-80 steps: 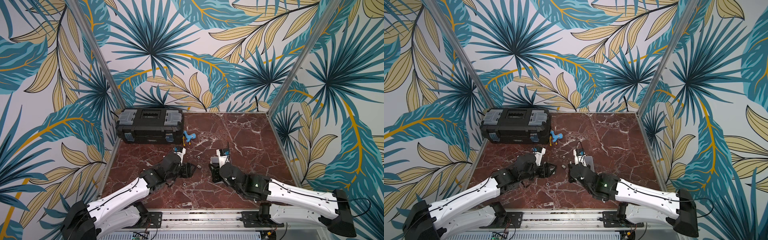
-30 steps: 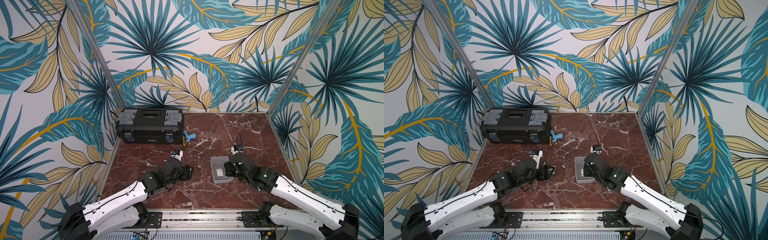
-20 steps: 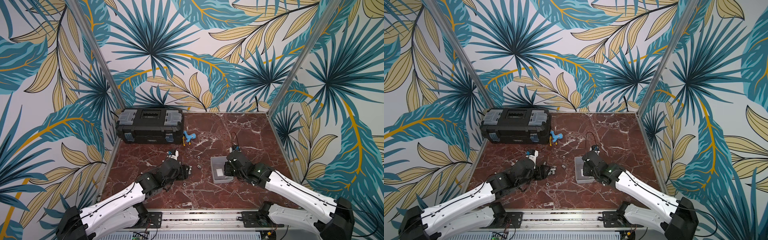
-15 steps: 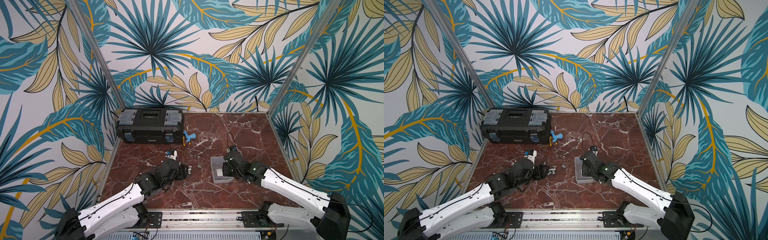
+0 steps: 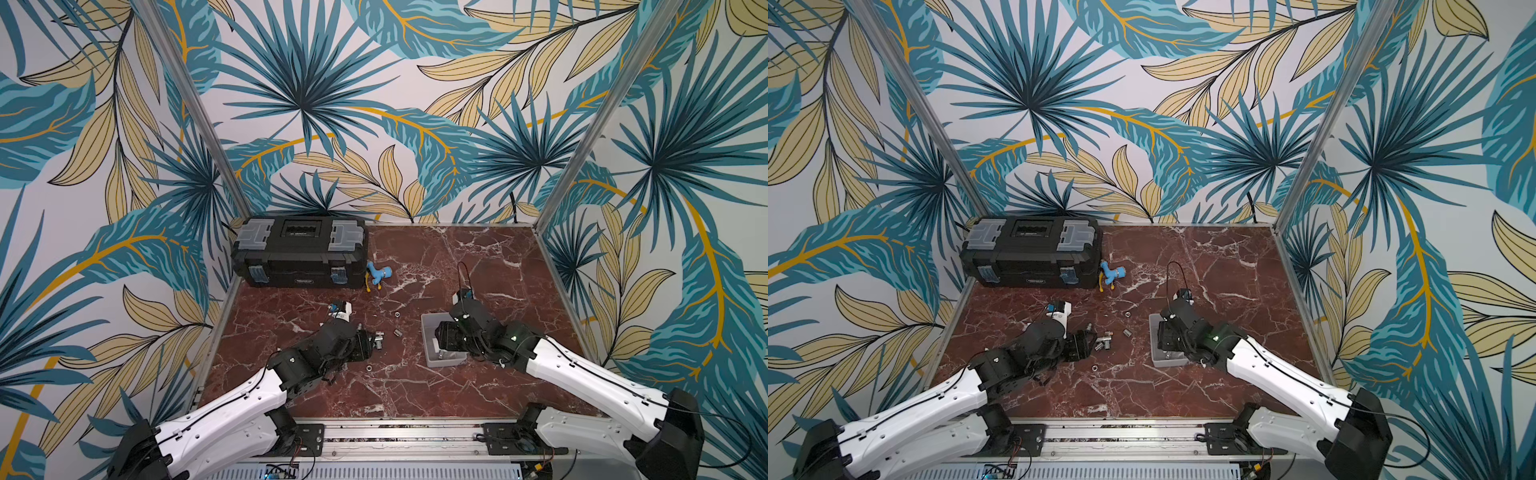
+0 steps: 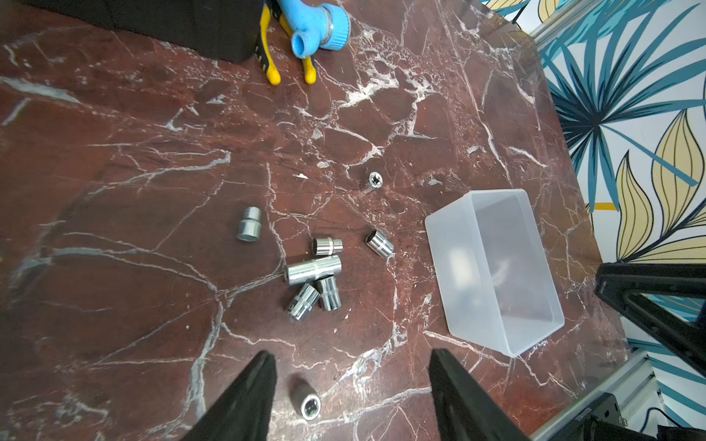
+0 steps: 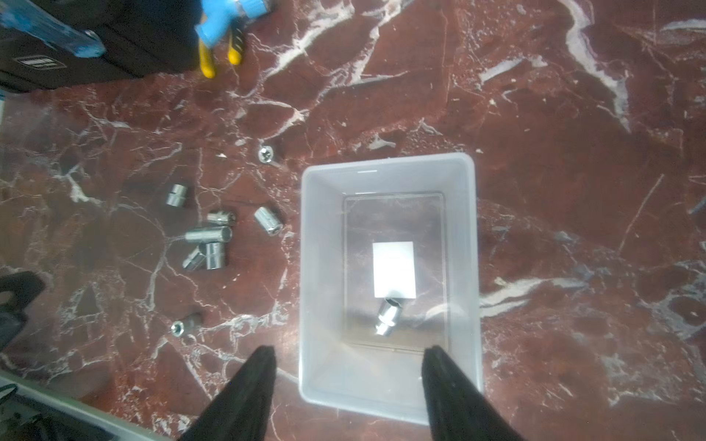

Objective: Put the socket on the desktop into the storage box
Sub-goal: Place the socket head in the storage box, then pick up the socket head at the center of the board.

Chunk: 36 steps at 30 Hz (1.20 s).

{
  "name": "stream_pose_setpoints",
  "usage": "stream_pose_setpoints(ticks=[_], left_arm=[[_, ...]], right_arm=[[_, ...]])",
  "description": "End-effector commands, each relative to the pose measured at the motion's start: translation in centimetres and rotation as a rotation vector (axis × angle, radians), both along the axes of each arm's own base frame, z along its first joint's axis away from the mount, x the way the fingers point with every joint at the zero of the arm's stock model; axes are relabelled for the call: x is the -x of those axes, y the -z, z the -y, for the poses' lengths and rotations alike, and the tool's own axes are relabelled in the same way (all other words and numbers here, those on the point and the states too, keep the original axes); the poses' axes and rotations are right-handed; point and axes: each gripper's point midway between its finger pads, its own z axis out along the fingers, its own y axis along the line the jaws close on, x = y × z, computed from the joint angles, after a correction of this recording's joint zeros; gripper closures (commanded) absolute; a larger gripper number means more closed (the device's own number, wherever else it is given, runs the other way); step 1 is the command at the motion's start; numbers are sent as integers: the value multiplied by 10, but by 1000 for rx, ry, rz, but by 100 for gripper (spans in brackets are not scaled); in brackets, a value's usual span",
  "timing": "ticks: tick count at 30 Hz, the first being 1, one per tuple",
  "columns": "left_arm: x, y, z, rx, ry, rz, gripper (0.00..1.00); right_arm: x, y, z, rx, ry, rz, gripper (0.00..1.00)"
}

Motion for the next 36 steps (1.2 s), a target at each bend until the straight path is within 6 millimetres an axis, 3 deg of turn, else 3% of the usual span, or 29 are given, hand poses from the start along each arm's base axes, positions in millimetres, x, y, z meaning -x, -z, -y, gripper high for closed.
stream_pose_setpoints(ticks=[1, 8, 15, 23, 28, 36], left_arm=[[0, 2, 14, 22, 58, -17, 32], [4, -1, 57, 19, 183, -22, 32], [-2, 13, 70, -38, 164, -64, 35], [-15, 23, 71, -138, 74, -121, 35], [-25, 34, 77, -192, 22, -170, 42], [-36, 48, 98, -207, 22, -210, 48]], right_arm=[[-2, -18, -4, -31, -16, 55, 36], [6, -25, -14, -21, -68, 103, 47], [9, -28, -10, -47, -65, 130, 63], [11, -25, -7, -52, -52, 127, 68], [12, -23, -5, -57, -43, 125, 70], [13, -24, -4, -63, -41, 125, 70]])
